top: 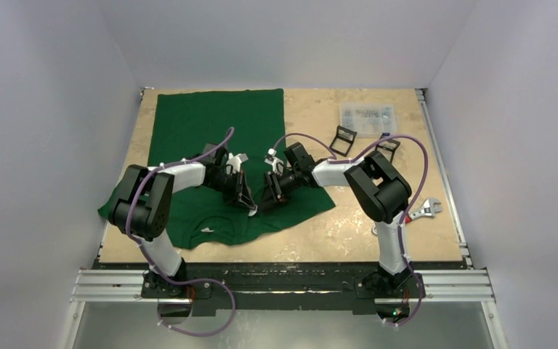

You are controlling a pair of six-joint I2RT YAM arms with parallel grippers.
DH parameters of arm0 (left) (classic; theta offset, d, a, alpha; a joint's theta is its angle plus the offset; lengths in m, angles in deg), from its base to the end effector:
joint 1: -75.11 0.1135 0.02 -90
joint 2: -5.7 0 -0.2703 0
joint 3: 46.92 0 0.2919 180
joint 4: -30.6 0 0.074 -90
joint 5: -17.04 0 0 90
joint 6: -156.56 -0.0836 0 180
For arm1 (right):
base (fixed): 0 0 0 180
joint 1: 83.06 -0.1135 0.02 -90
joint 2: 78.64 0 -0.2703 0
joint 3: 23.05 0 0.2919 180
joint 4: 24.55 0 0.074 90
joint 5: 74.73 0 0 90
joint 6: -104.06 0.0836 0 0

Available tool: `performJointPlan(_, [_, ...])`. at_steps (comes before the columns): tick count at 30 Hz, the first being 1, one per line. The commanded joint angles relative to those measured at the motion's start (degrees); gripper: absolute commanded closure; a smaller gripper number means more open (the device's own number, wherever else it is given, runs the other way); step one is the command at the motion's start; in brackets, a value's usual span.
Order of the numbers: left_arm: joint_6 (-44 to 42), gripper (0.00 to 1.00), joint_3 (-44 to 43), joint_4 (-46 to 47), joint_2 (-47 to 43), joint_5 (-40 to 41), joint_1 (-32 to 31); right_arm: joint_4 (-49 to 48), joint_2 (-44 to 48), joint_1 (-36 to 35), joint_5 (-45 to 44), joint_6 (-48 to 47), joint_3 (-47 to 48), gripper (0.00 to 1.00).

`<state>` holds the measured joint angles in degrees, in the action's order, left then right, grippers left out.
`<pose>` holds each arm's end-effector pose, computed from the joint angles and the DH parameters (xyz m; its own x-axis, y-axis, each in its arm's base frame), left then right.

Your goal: Remove the brooch from the garment

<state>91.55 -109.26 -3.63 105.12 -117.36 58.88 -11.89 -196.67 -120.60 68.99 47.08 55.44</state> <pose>0.3101 -0.1512 0.0775 -0.9997 -0.0234 -0.0105 -0.0081 0.6768 -0.7361 0.3140 0.3263 0.0687 -0.9353 -0.3121 -0.1668 -0.2894 0.4033 0.8681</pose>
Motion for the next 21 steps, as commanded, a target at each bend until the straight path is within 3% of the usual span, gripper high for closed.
performJointPlan(1, [0.7,1.0,-2.3,0.2,1.0,-1.6,0.4,-4.4,-0.8,-0.7,0.7,2.9,2.6,0.61])
performJointPlan(8, [1.2,1.0,-2.6,0.6,1.3,-2.3,0.5,-5.6,-2.9,-0.9,-0.4,4.5,3.6,0.66])
performJointPlan(15, [1.4,1.0,-2.6,0.7,1.2,-2.4,0.9,-6.3,-4.8,-0.9,0.6,5.2,4.3,0.78])
performJointPlan(21, [1.3,0.97,-0.6,1.0,-3.1,-1.4,2.5,-6.1,-5.6,-0.9,0.8,4.9,4.3,0.85])
